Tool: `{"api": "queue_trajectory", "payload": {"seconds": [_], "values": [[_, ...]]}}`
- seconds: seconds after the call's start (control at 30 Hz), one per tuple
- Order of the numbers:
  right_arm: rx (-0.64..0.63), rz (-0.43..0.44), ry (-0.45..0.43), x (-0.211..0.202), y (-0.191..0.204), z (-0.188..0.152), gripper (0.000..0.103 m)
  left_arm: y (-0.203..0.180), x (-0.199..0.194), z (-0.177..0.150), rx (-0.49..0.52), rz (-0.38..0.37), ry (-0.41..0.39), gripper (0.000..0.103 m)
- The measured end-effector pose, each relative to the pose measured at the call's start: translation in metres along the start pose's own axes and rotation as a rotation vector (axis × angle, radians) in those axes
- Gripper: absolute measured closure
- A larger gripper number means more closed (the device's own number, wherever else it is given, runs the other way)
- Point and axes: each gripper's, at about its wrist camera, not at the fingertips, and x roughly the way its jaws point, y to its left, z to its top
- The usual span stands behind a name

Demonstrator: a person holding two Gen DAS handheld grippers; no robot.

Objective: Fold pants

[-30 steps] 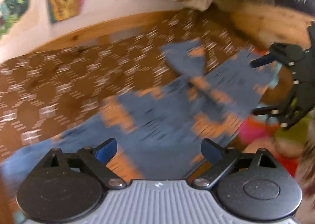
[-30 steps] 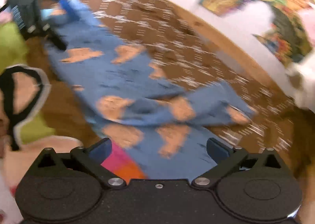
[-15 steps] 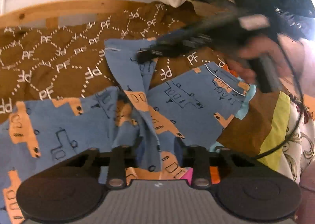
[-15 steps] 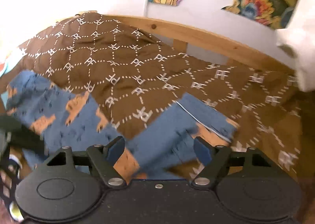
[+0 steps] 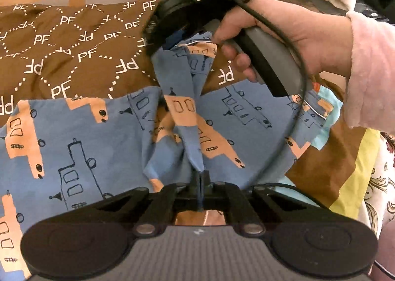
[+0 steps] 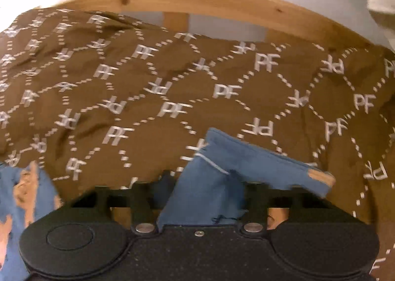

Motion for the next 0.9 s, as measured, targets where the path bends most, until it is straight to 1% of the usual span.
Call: {"api": "queue_trajectory", "payload": {"seconds": [0.03, 0.07, 0.1, 0.17, 0.27, 0.33, 0.4, 0.47, 0.53, 0.6, 0.63, 0.7, 0.77, 0.8, 0.87, 0.9], "values": [[0.018, 0.013, -0.012, -0.003, -0.004, -0.002, 0.095, -0.002, -0.001, -0.001, 0.006, 0.006, -0.003, 0.103], [0.051, 0.026, -0.027, -0.009, -0.011, -0.004, 0.099, -0.003, -0.002, -0.001, 0.015, 0.007, -0.007, 0.103], [0.08, 0.03, -0.05, -0.017, -0.017, -0.007, 0.099, -0.006, -0.003, -0.001, 0.027, 0.01, -0.013, 0.103], [0.109, 0.035, -0.128, -0.043, -0.03, -0.017, 0.1, -0.011, -0.006, -0.001, 0.051, 0.01, -0.022, 0.103], [0.178, 0.039, -0.235, -0.096, -0.053, -0.038, 0.1, -0.022, -0.012, 0.002, 0.103, 0.008, -0.037, 0.103], [0.232, 0.021, -0.296, -0.134, -0.069, -0.058, 0.1, -0.032, -0.017, 0.002, 0.163, 0.008, -0.048, 0.103], [0.304, -0.002, -0.324, -0.165, -0.086, -0.082, 0.1, -0.042, -0.021, 0.002, 0.213, -0.001, -0.046, 0.103], [0.384, -0.031, -0.327, -0.186, -0.1, -0.111, 0.1, -0.051, -0.02, 0.0, 0.262, -0.003, -0.029, 0.103], [0.462, -0.059, -0.308, -0.193, -0.108, -0.14, 0.1, -0.057, -0.017, -0.004, 0.303, 0.0, -0.004, 0.103], [0.535, -0.09, -0.269, -0.189, -0.112, -0.17, 0.1, -0.061, -0.01, -0.007, 0.323, -0.008, 0.045, 0.103], [0.563, -0.112, -0.254, -0.185, -0.112, -0.183, 0.1, -0.061, -0.005, -0.008, 0.325, -0.023, 0.078, 0.103], [0.636, -0.133, -0.238, -0.179, -0.114, -0.207, 0.1, -0.056, -0.003, -0.005, 0.309, -0.042, 0.107, 0.103], [0.689, -0.145, -0.252, -0.18, -0.113, -0.223, 0.098, -0.052, -0.006, 0.005, 0.301, -0.073, 0.13, 0.102], [0.705, -0.155, -0.263, -0.18, -0.111, -0.228, 0.095, -0.051, -0.009, 0.012, 0.305, -0.09, 0.142, 0.101], [0.71, -0.172, -0.279, -0.181, -0.107, -0.234, 0.081, -0.055, -0.014, 0.031, 0.336, -0.104, 0.169, 0.091], [0.707, -0.174, -0.289, -0.18, -0.104, -0.237, 0.077, -0.06, -0.016, 0.042, 0.371, -0.106, 0.189, 0.083]]}}
